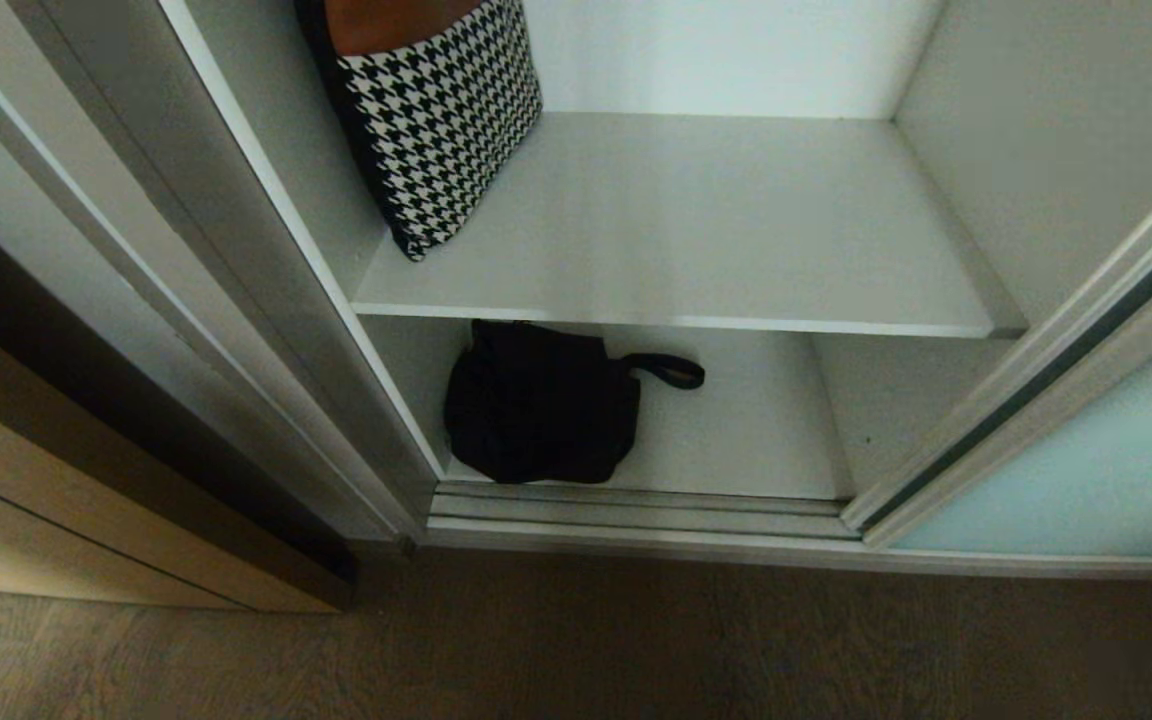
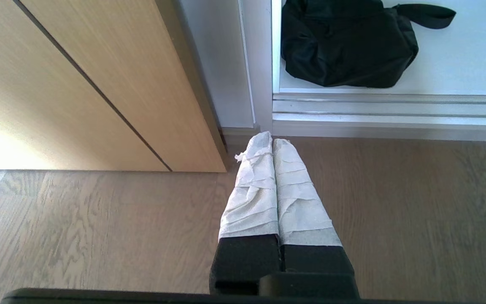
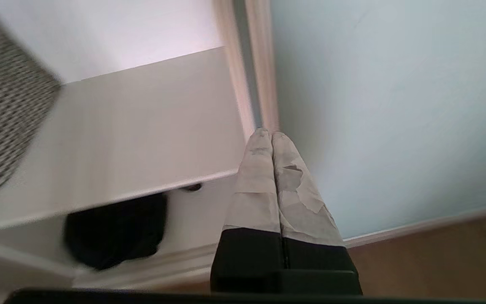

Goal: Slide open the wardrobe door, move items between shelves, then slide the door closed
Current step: Close the door

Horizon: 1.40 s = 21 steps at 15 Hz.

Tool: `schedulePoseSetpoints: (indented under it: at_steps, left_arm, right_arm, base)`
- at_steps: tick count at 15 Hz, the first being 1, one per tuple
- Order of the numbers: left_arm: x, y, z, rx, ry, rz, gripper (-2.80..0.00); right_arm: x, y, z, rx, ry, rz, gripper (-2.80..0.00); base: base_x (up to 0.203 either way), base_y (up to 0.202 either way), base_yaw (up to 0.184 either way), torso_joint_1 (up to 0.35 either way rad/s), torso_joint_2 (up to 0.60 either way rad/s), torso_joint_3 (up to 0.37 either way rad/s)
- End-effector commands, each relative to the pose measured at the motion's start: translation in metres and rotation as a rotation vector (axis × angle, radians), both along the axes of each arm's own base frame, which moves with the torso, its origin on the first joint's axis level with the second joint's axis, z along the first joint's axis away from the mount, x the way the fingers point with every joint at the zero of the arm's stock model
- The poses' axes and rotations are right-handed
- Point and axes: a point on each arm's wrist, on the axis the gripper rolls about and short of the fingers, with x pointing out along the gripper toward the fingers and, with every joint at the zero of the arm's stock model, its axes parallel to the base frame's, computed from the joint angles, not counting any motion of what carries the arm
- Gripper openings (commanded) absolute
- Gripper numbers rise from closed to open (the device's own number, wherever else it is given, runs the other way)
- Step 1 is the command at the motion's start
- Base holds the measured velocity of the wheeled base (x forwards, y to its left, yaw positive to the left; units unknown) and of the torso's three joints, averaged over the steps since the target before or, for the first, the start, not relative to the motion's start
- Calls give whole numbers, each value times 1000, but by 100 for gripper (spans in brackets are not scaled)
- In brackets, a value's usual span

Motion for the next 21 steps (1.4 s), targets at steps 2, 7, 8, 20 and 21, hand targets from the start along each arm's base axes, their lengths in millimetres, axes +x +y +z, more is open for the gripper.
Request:
schedulePoseSetpoints:
  at_steps: [2,7,8,20,21]
  left_arm:
    - [0,0,0,0,1,1,-280]
    - [0,0,0,0,1,1,-280]
    - [0,0,0,0,1,1,-280]
    - [0,0,0,0,1,1,-280]
    - [0,0,0,0,1,1,-280]
  right_arm:
    - [36,11,18,-6,45,-105,-280]
    - [39,13,22,-50,59,-249,-280]
    - [40,14,23,-58,62,-269,-280]
    - [72,15,28,-132,75,-214,-280]
    - [72,16,29,-139,59,-174,-280]
  base:
    - [0,0,0,0,0,0]
    - [0,0,0,0,0,0]
    - [0,0,0,0,0,0]
    - [0,0,0,0,0,0]
    - [0,0,0,0,0,0]
